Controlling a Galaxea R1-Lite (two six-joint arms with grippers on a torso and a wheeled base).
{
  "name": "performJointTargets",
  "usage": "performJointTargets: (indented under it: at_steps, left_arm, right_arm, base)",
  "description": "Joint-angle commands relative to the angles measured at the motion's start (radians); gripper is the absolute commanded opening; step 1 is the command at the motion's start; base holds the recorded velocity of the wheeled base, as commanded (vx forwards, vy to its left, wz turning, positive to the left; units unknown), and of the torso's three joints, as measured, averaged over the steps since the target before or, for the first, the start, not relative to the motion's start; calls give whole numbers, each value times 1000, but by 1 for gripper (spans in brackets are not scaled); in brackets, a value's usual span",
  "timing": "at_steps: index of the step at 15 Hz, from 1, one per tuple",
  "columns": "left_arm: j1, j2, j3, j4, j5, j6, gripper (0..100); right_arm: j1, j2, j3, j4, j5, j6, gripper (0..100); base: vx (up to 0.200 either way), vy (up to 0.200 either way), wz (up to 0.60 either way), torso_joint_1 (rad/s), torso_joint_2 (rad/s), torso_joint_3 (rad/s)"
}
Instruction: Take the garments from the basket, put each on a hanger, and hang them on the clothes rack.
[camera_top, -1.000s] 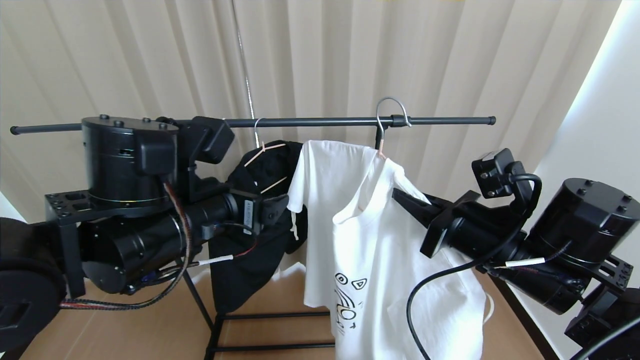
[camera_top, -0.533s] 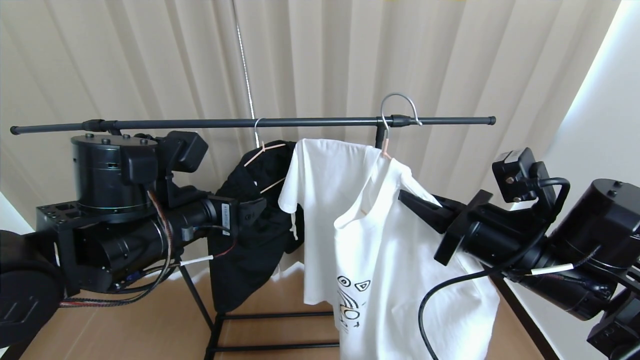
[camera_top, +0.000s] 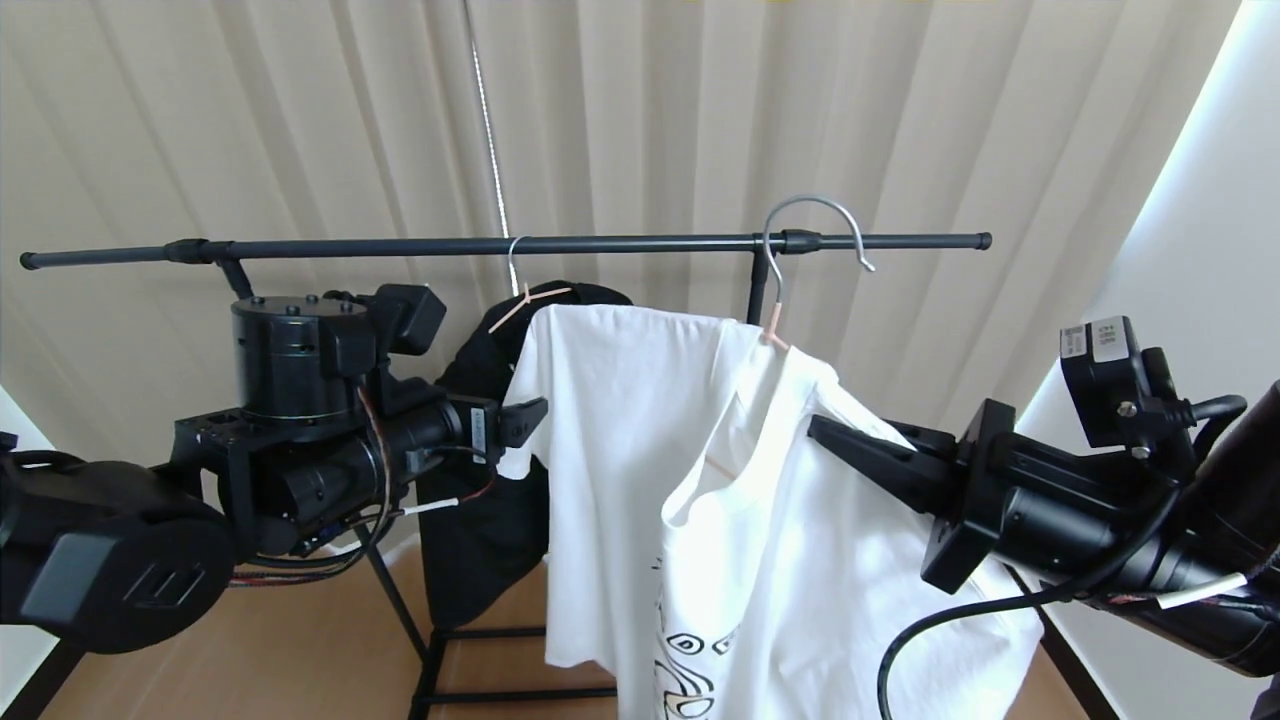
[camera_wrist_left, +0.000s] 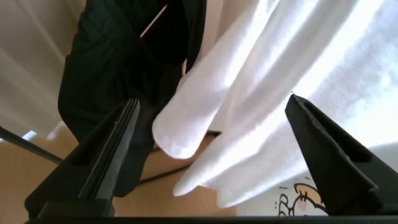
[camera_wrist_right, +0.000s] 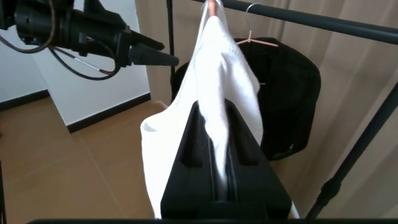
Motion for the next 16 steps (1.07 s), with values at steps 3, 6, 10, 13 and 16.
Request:
performJointTargets:
  at_steps: [3, 6, 10, 13, 16]
  left_arm:
    - [37, 35, -2, -3, -17, 0, 100]
    - [57, 61, 14, -69, -18, -2, 0]
    - [80, 55, 65, -109, -20, -2, 0]
    - [113, 52, 97, -112, -20, 0, 0]
    - [126, 26, 122, -132, -20, 0, 0]
  right_arm:
    - [-1, -31, 23, 0, 34, -3, 0]
    - [-5, -39, 23, 0, 36, -1, 0]
    - [-43, -36, 19, 1, 77, 0, 0]
    - [-63, -30, 15, 1, 79, 0, 0]
    - [-80, -28, 13, 3, 105, 2, 0]
  base:
    - [0, 0, 0, 0, 0, 0]
    - [0, 0, 0, 0, 0, 0]
    - [0, 0, 0, 0, 0, 0]
    - [0, 0, 0, 0, 0, 0]
    - [0, 0, 0, 0, 0, 0]
